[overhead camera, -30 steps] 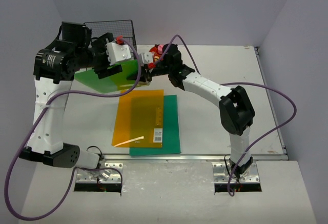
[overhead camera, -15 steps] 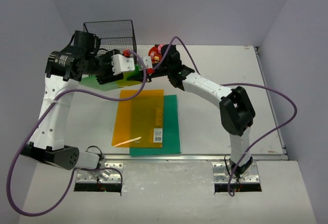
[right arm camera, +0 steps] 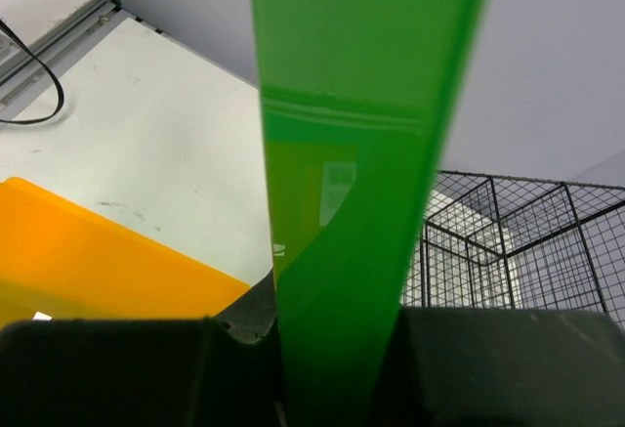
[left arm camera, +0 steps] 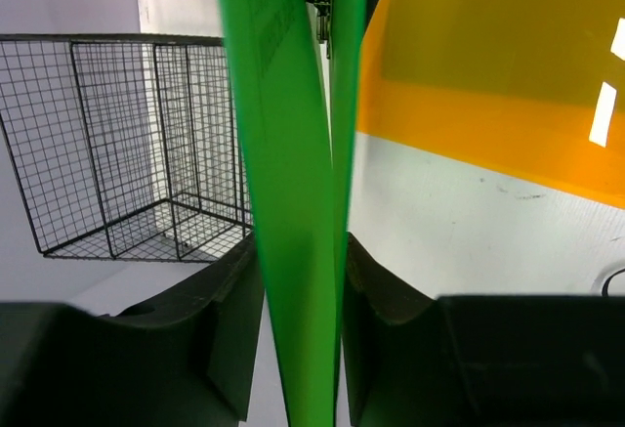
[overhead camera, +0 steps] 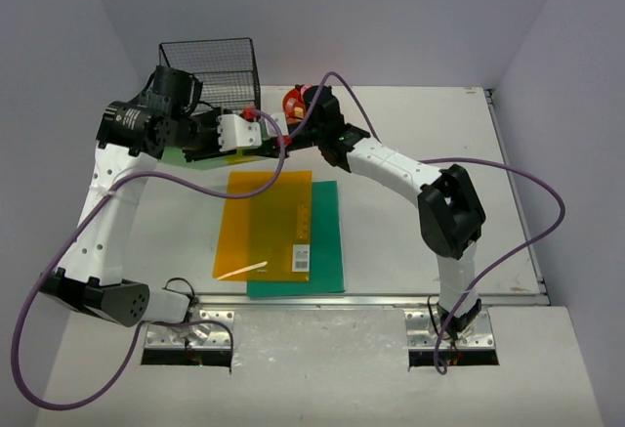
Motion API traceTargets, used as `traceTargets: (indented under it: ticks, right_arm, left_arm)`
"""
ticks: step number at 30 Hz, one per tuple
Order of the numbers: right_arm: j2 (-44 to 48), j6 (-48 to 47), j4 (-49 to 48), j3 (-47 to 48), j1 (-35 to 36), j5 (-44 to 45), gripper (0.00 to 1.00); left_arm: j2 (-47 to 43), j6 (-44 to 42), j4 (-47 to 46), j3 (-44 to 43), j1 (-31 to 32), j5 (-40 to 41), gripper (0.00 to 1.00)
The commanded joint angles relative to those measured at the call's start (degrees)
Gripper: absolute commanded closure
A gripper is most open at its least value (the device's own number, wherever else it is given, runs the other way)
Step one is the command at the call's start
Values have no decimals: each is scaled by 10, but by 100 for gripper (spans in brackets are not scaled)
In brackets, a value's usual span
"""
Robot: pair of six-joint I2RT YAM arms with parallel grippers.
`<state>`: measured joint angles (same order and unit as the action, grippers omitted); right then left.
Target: Organize the desk
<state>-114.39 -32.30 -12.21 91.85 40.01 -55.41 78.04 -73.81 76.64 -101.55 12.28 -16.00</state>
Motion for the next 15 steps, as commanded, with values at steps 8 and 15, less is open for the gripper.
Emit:
traceTargets:
  ticks: [8,15]
  right_arm:
    - [19,-26,-50,55,18,-30,100]
    - [19,6,-82,46,18,-21,92]
  left_arm:
    - [-15,-22,-11,58,31,32,100]
    - [-7,3,-11,10,33,13,100]
